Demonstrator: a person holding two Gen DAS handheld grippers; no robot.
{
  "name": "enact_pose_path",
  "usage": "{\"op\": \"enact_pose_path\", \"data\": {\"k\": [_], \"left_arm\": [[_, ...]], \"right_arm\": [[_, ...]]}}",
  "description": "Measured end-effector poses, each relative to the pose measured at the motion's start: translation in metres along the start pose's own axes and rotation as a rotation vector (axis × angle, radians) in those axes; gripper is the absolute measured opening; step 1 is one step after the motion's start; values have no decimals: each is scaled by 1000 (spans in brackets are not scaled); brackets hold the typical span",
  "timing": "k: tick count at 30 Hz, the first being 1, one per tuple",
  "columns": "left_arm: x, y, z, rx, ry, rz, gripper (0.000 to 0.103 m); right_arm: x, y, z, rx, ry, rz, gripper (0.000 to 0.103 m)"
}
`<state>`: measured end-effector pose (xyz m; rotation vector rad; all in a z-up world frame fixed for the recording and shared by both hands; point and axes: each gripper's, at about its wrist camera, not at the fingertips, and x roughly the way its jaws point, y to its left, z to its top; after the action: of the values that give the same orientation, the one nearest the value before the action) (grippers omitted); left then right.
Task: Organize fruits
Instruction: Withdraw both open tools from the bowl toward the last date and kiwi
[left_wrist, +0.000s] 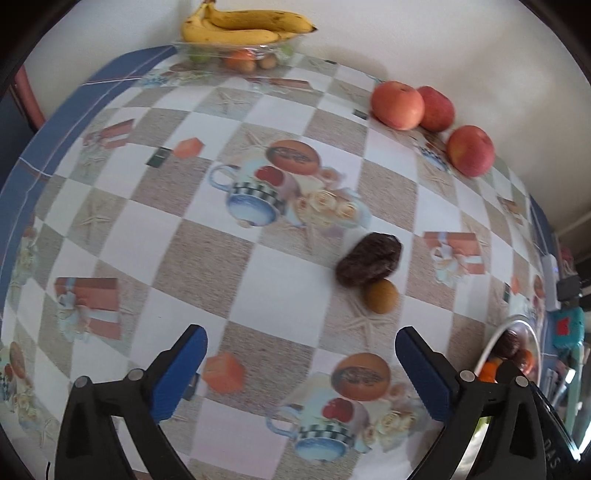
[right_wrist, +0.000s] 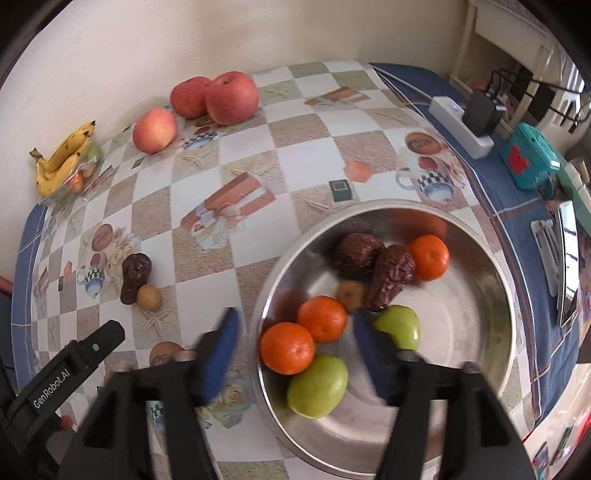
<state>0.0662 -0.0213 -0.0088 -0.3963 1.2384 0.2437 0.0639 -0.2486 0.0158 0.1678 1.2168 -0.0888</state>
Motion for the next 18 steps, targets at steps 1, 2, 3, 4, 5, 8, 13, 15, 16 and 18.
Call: {"op": "enact_pose_path", "data": {"k": [1, 2, 3, 4, 5, 8, 13, 15, 16, 18], "left_arm": [[0, 3, 1, -8, 1, 5, 103], [1, 4, 1, -14, 1, 7, 103], [1, 5, 2, -18, 1, 9, 103], [1, 6, 2, -21, 1, 11, 103], [0, 7, 2, -22, 0, 15, 103], [0, 8, 3, -23, -4, 24, 103], [1, 10, 4, -26, -4, 34, 103], [2, 12, 4, -31, -2, 37, 103], [2, 12, 4, -32, -1, 38, 103], [3, 13, 4, -36, 2, 37, 103]], "right_arm": [[0, 3, 0, -11, -4, 0, 74], [0, 6, -1, -23, -8, -1, 78], [0, 8, -1, -32, -11, -5, 80], [1, 11, -2, -43, -15, -9, 80], [1, 13, -2, -48, -17, -11, 81], [2, 16, -3, -55, -22, -18, 92], [4, 21, -4, -61, -34, -21, 92], [4, 23, -4, -62, -35, -27, 92], [5, 25, -4, -62, -36, -28, 92], [6, 28, -4, -66, -38, -23, 92]]}}
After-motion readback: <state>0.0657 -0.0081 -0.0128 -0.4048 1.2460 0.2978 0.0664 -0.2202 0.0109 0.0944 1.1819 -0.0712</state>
